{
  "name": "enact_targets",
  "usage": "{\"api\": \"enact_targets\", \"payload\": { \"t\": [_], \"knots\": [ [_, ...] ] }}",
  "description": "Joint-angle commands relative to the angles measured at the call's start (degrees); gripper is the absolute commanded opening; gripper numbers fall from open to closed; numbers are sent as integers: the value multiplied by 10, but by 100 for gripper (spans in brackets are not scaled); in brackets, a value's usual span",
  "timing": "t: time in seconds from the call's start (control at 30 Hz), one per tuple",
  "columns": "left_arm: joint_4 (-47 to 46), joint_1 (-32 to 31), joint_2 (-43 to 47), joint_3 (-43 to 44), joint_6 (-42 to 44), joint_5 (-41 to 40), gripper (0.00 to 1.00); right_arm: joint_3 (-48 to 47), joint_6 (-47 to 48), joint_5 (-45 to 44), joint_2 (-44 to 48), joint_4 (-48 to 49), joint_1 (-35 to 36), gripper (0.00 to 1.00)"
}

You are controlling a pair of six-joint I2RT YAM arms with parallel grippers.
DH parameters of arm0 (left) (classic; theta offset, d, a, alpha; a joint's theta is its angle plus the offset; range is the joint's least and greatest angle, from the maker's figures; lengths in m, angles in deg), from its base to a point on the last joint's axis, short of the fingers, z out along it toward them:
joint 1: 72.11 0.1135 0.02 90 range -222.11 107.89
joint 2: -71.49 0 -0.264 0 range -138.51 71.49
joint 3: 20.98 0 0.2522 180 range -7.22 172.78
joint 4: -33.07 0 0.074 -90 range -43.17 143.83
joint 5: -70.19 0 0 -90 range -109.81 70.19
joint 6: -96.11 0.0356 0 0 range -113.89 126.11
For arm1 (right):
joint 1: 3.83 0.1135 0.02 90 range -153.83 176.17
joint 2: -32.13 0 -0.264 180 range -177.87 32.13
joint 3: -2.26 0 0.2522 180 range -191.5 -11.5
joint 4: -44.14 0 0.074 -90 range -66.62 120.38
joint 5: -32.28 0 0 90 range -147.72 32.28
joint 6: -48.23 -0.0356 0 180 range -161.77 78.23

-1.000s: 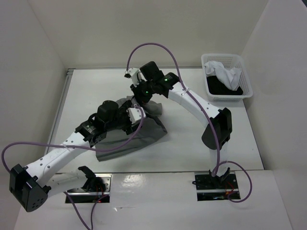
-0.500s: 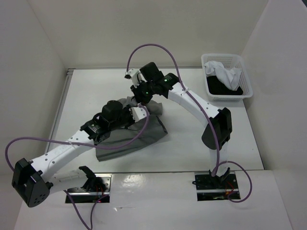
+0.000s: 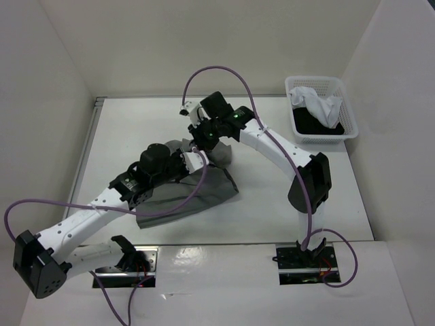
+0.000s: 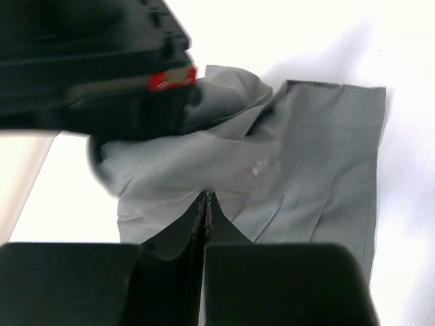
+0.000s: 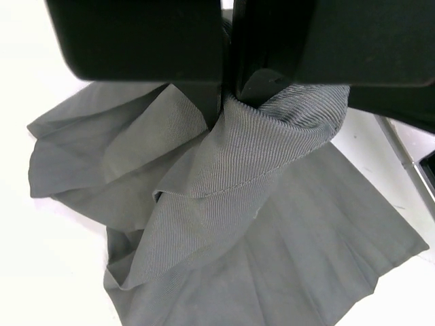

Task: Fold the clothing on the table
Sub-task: Flatten the skirt out

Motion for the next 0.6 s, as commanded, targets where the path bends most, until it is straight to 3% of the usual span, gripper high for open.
{"api": "enact_targets", "payload": {
  "t": [0.0,0.2,0.23,0.27,0.3,0.33,0.37,0.57],
  "knots": [
    [0,12,40,28,-17,6,0,8,5,-4,45,23,-30,0],
    [20,18,55,28,-17,34,0,24,0,16,52,35,-68,0],
    [20,18,55,21,-17,34,4,24,0,16,52,35,-68,0],
    [25,12,47,21,-11,55,52,24,0,16,57,35,-68,0],
    [25,11,41,15,-6,62,75,24,0,16,57,35,-68,0],
    [25,11,41,15,-6,62,84,24,0,16,57,35,-68,0],
    [25,5,34,15,-6,67,99,18,-5,21,57,35,-68,0],
    [20,-12,-17,46,-30,47,99,13,-11,21,45,35,-68,0]
  ]
}}
